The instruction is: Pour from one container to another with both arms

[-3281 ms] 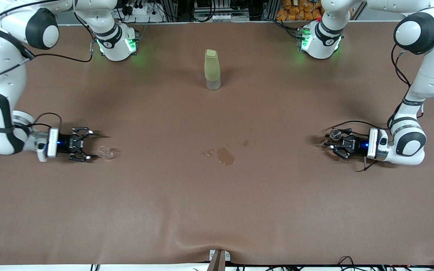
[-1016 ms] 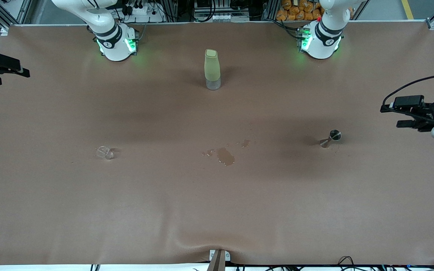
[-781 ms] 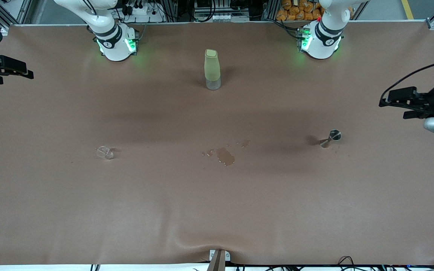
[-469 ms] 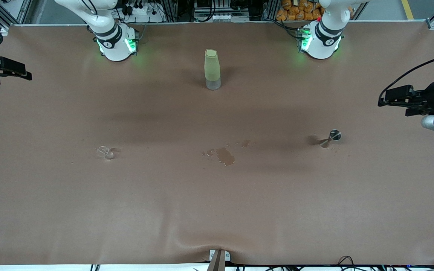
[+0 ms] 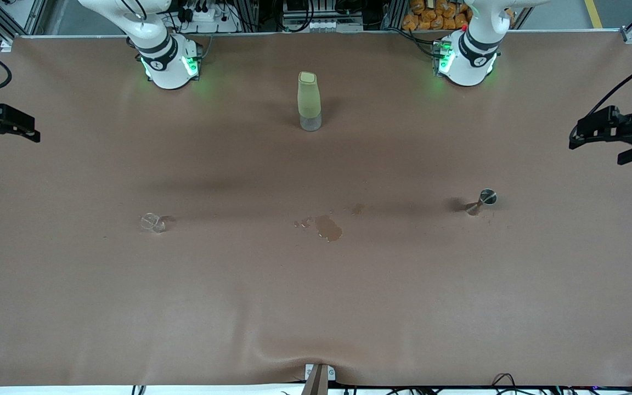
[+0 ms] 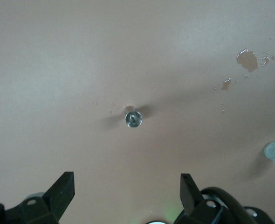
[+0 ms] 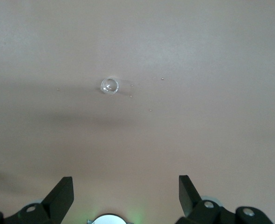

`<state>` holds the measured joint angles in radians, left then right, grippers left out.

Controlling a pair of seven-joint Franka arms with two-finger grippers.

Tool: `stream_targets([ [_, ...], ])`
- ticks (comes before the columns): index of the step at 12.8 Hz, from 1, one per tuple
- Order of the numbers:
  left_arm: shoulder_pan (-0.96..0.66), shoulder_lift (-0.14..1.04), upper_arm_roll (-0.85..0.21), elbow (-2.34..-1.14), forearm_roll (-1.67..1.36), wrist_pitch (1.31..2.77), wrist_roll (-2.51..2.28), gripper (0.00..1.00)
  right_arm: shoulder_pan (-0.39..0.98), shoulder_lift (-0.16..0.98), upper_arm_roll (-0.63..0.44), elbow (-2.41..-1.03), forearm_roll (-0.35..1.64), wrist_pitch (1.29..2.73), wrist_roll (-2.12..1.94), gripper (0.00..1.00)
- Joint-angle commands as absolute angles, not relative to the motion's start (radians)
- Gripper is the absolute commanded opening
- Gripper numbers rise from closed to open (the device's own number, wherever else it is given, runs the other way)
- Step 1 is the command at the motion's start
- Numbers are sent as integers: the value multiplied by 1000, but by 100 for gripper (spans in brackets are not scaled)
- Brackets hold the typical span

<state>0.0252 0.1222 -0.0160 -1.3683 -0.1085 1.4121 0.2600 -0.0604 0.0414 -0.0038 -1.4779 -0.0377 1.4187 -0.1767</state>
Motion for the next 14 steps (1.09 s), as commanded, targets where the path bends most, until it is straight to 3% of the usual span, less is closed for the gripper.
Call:
stream_targets([
  [1, -17, 37, 41, -1488, -66, 1500, 212, 100, -51, -70, -20, -1607, -43, 1465, -163, 100],
  [7, -74, 3, 45, -1508, 21, 1505, 6, 100, -135, -95, 24, -1638, -31, 1448, -160, 100],
  [10, -68, -90, 22, -1645, 9, 1599, 0, 100, -178, -77, 77, -1614, -31, 1445, -158, 100],
  [14, -63, -123, -32, -1674, 9, 1591, -147, 100, -175, -51, 75, -1583, -31, 1442, -158, 100],
])
